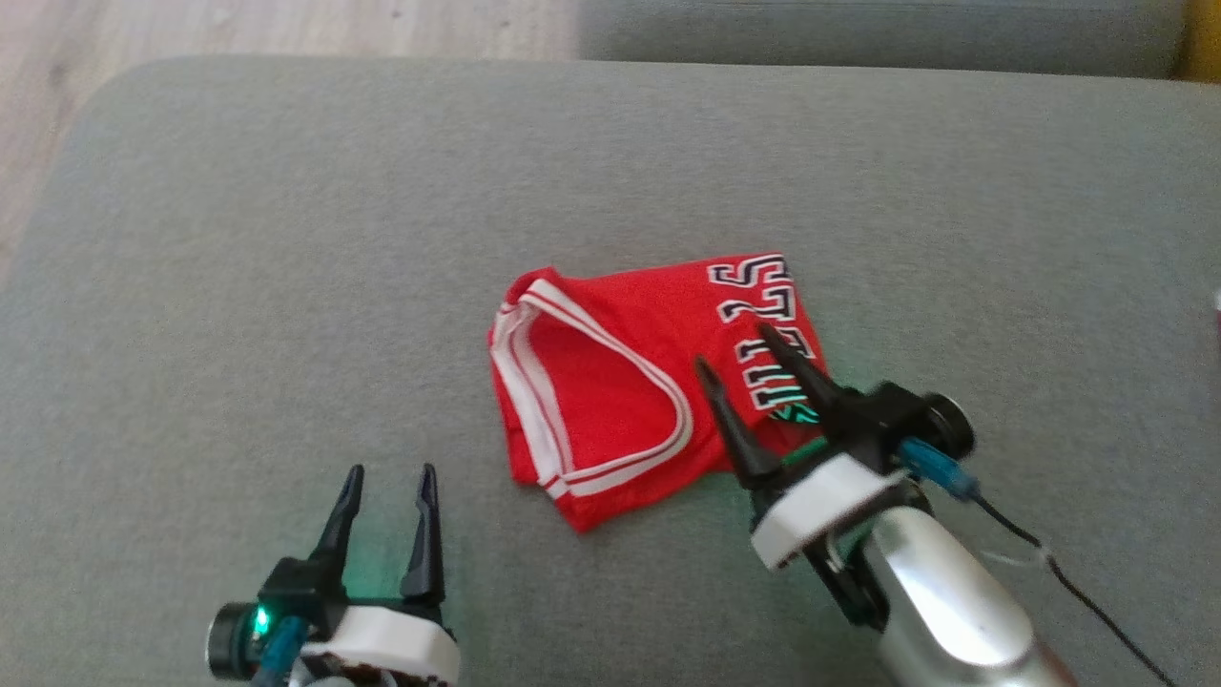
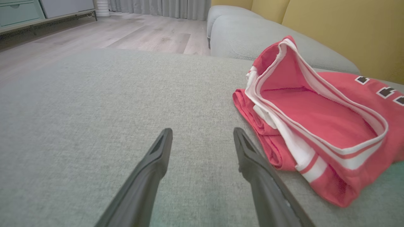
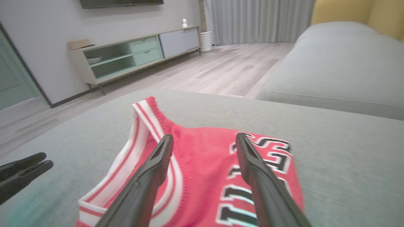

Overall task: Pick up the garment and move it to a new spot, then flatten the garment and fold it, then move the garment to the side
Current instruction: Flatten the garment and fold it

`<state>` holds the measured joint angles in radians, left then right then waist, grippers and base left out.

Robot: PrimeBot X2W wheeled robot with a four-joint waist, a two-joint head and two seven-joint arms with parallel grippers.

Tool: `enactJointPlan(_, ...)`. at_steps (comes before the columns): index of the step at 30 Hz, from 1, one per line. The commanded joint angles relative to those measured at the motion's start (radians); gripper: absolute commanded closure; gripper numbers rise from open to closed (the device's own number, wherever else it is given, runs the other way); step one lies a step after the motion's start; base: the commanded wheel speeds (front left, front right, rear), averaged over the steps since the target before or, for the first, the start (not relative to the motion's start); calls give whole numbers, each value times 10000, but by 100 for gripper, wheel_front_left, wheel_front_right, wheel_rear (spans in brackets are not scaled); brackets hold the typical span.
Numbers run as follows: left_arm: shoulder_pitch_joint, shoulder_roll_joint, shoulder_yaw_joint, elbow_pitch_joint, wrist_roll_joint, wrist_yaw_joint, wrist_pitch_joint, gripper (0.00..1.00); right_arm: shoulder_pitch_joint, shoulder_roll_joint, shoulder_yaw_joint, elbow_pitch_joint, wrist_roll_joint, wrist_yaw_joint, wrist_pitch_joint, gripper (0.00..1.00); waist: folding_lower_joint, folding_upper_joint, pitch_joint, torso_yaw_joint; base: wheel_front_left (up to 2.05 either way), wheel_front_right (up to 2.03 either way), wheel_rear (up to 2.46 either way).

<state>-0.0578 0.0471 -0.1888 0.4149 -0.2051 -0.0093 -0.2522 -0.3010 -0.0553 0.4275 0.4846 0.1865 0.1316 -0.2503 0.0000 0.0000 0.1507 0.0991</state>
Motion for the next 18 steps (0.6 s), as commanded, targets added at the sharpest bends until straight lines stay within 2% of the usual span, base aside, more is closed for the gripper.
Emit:
enactJointPlan(1,-317,32,120,-228,-96,25,-95,0,-591,50,659,18,147,-9,153,0,0,0,118,502,0,0,0)
enactJointPlan(5,-325,32,-141,-207,-243,64,-95,0,-1142,50,1088,832,-62,-9,831,0,0,0,218,1074,0,0,0)
enactJointPlan(10,-364,32,-447,-257,-428,162,-95,0,-1510,50,890,1727,-522,-9,1423,0,0,0,415,1722,0,0,0)
enactJointPlan(11,-356,31,-468,-287,-448,189,-95,0,-1545,50,846,1779,-566,-9,1421,14,0,0,436,1788,0,0,0)
enactJointPlan(13,-334,31,-504,-333,-478,219,-95,0,-1616,50,807,1838,-608,-9,1423,100,0,0,464,1877,0,0,0)
enactJointPlan(18,-364,31,-666,-381,-536,244,-95,0,-1915,51,786,1803,-569,-9,1386,100,0,0,522,2094,0,0,0)
